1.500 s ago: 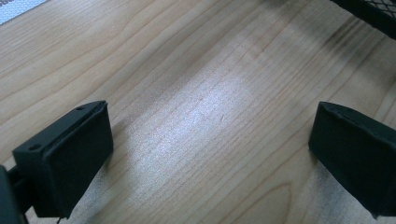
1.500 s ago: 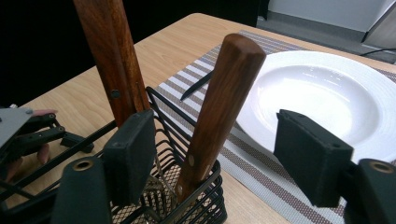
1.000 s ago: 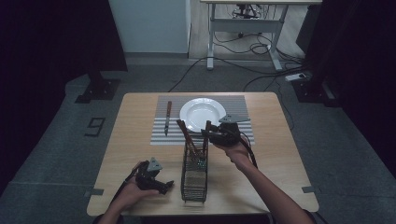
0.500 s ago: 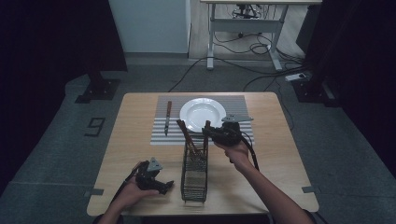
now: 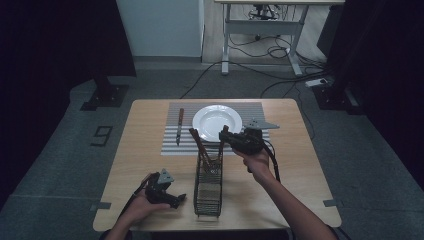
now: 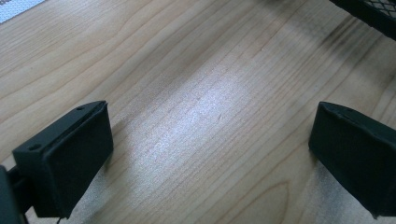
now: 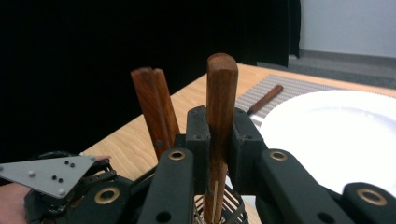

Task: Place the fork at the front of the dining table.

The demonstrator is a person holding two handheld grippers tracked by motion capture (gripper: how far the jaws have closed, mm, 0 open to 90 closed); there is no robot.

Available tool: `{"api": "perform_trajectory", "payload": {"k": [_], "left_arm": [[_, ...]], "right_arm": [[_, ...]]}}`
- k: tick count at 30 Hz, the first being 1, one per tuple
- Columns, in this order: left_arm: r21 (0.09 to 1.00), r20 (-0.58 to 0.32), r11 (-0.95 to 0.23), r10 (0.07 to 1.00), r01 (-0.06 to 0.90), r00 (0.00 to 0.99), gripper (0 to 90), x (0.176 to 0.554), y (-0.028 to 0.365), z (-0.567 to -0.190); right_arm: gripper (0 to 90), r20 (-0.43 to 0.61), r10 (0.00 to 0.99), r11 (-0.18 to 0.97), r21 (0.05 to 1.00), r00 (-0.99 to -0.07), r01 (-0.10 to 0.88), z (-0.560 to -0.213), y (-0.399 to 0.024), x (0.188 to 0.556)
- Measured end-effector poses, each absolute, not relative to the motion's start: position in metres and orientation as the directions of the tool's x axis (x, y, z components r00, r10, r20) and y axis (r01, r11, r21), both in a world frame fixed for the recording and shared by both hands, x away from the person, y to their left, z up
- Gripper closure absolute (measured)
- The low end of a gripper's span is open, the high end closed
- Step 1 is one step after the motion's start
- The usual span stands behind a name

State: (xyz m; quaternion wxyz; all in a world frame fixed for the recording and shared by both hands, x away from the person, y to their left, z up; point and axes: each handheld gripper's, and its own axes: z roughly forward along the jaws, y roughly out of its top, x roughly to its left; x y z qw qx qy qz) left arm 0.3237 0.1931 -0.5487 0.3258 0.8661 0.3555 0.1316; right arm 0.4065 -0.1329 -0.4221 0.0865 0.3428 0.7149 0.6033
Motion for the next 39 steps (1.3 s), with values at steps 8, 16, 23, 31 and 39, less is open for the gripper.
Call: {"api": "perform_trajectory", "payload": {"k": [8,16,23,31,39], "left_arm": [[0.658,-0.004,-0.534,0.702,0.530,0.712,0.0,0.324,0.193,-0.549],[0.659,-0.003,-0.534,0.702,0.530,0.712,0.0,0.324,0.193,-0.549],[0.659,-0.004,-0.534,0.702,0.530,0.712,0.0,0.324,0.193,-0.549],[0.659,-0.004,-0.534,0.702,0.530,0.712,0.0,0.324,0.193,-0.549],[0.659,-0.004,-0.534,0.702,0.530,0.712,0.0,0.324,0.193,-0.549]], "right_arm": [[80.7,0.266,0.576,-0.011,0.948,-0.773,0.318,-0.399,-0.142,0.398],[80.8,0.244,0.577,-0.072,0.966,-0.779,0.249,-0.372,-0.159,0.387],[80.7,0.234,0.599,-0.081,0.969,-0.766,0.232,-0.365,-0.171,0.387],[80.8,0.240,0.614,-0.096,0.968,-0.752,0.231,-0.362,-0.181,0.389],[80.8,0.225,0.655,-0.088,0.971,-0.721,0.223,-0.359,-0.192,0.391]]}}
